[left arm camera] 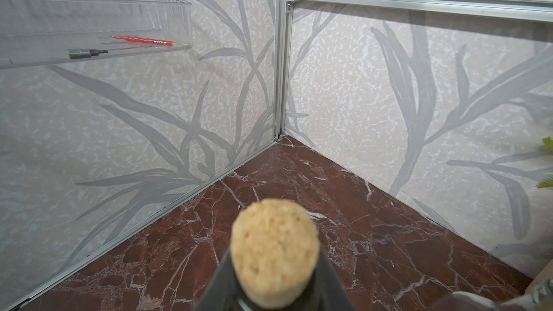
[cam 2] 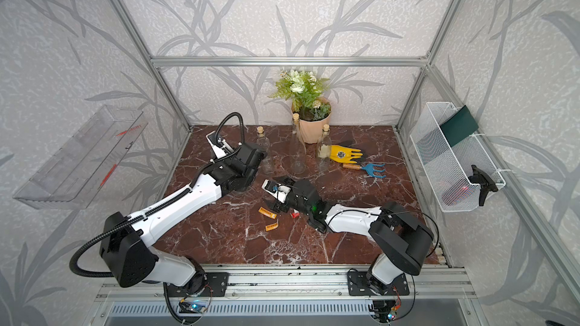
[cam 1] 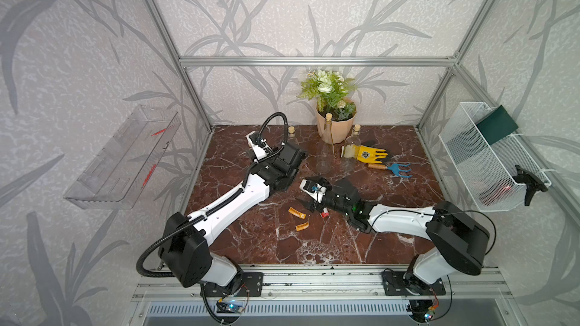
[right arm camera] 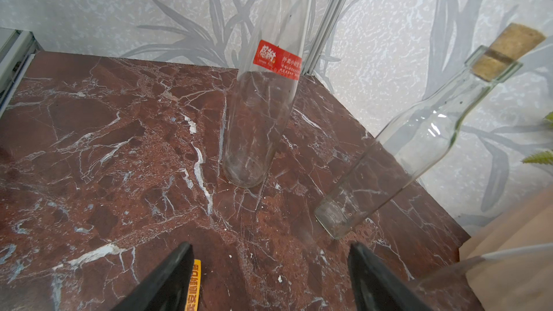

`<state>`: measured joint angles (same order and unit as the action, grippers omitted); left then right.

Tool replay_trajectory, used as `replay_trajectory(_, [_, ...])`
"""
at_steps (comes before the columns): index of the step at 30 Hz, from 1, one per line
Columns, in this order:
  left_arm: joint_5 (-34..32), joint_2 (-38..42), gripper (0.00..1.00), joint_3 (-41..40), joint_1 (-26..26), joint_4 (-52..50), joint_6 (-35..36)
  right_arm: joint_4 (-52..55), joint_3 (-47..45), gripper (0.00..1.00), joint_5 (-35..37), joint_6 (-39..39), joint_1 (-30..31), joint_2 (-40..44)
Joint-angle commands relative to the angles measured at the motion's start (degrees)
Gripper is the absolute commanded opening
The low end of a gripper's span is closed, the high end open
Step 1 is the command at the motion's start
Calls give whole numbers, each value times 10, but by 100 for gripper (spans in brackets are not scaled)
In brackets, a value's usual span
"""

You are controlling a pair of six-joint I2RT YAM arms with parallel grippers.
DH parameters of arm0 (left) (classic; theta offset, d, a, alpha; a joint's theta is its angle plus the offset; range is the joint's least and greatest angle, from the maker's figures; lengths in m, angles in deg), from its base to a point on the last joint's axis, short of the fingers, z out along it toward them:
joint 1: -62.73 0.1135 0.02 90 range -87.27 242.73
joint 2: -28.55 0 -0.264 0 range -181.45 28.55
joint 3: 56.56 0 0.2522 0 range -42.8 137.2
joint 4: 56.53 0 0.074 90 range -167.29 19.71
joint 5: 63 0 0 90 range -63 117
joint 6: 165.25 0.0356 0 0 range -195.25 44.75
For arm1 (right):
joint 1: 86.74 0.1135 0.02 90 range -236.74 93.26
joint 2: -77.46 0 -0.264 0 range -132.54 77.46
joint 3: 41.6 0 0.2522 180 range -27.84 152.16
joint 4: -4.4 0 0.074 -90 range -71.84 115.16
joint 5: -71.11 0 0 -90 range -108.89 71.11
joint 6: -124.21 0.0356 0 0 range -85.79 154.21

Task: Remove the label from the bottle
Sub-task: Place the bottle at the center of the board.

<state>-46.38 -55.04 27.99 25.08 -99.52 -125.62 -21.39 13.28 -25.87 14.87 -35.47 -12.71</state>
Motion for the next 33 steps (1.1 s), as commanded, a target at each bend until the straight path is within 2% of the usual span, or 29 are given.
replay_trajectory(1, [-42, 3, 22, 21, -3, -4, -33, -11, 5, 83, -7, 6, 2, -4])
replay_trajectory(10, [-27, 5, 38, 14, -3, -7, -31, -11, 6, 83, -6, 3, 2, -5])
replay_trajectory(16, [-10, 10, 59, 11, -3, -12, -14, -11, 15, 83, -2, -4, 2, -10])
replay_trajectory(19, [3, 18, 67, 6, -2, -4, 12, -11, 21, 83, -4, -8, 1, -12])
replay_trajectory(22, [33, 37, 68, -13, -3, 45, 91, -10, 25, 83, -8, -12, 1, -11])
replay_trajectory(26, [98, 71, 70, -52, 1, 116, 213, -8, 26, 83, -9, -15, 1, -8])
replay_trajectory(28, [152, 90, 71, -73, 6, 151, 270, -10, 27, 83, -9, -17, 1, -8])
replay_trajectory(31, [244, 127, 72, -103, 25, 179, 319, -5, 31, 83, -13, -19, 0, -6])
replay_trajectory(33, [336, 152, 73, -124, 51, 193, 340, -3, 33, 83, -16, -19, 0, -5])
